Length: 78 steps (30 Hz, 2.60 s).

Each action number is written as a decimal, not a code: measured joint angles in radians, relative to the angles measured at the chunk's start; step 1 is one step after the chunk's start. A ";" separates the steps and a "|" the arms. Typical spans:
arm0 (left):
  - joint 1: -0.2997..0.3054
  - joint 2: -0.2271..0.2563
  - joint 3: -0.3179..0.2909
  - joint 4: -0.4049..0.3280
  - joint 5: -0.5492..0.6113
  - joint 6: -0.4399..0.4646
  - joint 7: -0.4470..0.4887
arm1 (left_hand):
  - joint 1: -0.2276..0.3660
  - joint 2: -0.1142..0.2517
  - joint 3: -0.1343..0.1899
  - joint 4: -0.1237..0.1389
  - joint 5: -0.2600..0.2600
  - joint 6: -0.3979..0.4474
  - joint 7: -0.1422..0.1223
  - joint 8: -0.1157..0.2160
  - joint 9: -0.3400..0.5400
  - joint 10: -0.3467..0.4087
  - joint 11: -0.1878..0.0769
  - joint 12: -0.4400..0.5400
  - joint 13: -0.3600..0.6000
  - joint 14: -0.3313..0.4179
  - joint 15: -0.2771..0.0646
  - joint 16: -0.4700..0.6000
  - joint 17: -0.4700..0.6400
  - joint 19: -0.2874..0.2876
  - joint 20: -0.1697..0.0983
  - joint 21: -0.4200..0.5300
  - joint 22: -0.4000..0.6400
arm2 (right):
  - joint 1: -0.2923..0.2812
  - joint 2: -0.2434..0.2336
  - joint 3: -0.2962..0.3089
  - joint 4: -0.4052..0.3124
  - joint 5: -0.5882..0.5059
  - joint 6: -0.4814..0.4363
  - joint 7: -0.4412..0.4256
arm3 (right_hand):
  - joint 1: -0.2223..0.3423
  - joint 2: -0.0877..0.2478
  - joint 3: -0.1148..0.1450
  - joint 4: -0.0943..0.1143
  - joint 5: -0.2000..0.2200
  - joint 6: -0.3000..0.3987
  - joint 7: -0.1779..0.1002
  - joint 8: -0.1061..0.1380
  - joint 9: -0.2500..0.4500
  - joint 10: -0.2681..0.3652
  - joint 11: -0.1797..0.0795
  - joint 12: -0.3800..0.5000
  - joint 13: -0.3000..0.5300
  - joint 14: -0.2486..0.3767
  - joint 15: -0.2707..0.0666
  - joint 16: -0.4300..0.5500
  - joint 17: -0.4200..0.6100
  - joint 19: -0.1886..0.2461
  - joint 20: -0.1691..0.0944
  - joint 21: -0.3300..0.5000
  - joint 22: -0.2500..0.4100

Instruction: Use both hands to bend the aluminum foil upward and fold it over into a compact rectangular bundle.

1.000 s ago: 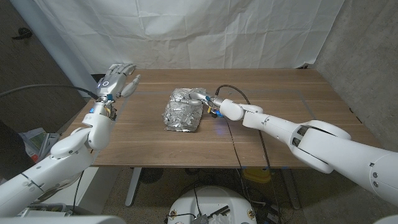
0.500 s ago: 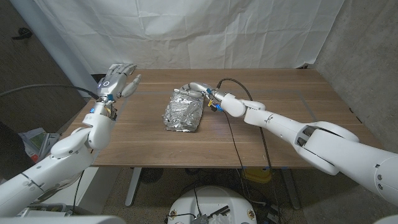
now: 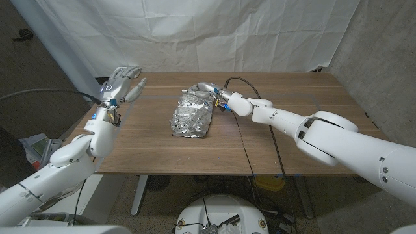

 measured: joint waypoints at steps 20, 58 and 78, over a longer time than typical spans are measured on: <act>0.016 -0.007 -0.013 -0.018 0.020 0.013 -0.018 | 0.000 0.000 -0.003 0.003 0.000 0.000 0.000 0.000 0.000 0.000 0.000 0.000 0.000 -0.001 0.001 0.000 -0.005 0.000 0.000 0.000 0.000 | 0.070 0.087 -0.160 0.179 0.116 -0.164 0.049 | 0.000 0.000 0.000 0.000 0.000 0.026 0.005 0.007 0.000 0.023 -0.002 0.008 0.000 0.015 -0.007 0.000 -0.009 0.020 -0.006 0.000 0.000; -0.020 -0.011 0.012 -0.007 0.023 -0.007 -0.032 | -0.009 -0.001 0.000 0.006 0.000 0.000 0.000 0.000 0.000 -0.004 -0.004 0.000 0.000 -0.001 0.001 0.000 -0.005 -0.005 0.006 -0.004 0.000 | 0.011 -0.038 -0.066 0.046 0.149 0.086 -0.024 | -0.004 -0.004 0.000 -0.011 0.014 0.000 -0.013 -0.001 0.000 0.020 -0.005 -0.001 0.000 0.018 -0.004 0.000 -0.019 0.018 -0.008 -0.026 0.000; 0.004 0.000 -0.015 0.021 -0.001 -0.082 -0.020 | -0.009 -0.001 0.000 0.006 0.000 -0.006 -0.005 0.000 0.000 -0.004 -0.004 0.000 0.000 -0.001 0.001 0.000 -0.005 -0.005 0.005 -0.004 0.000 | -0.139 -0.176 0.132 -0.324 0.147 0.004 0.010 | -0.004 -0.004 0.007 -0.018 0.014 -0.011 -0.013 -0.001 0.000 0.010 -0.007 -0.005 0.000 0.011 -0.004 0.000 -0.023 0.018 -0.008 -0.037 0.000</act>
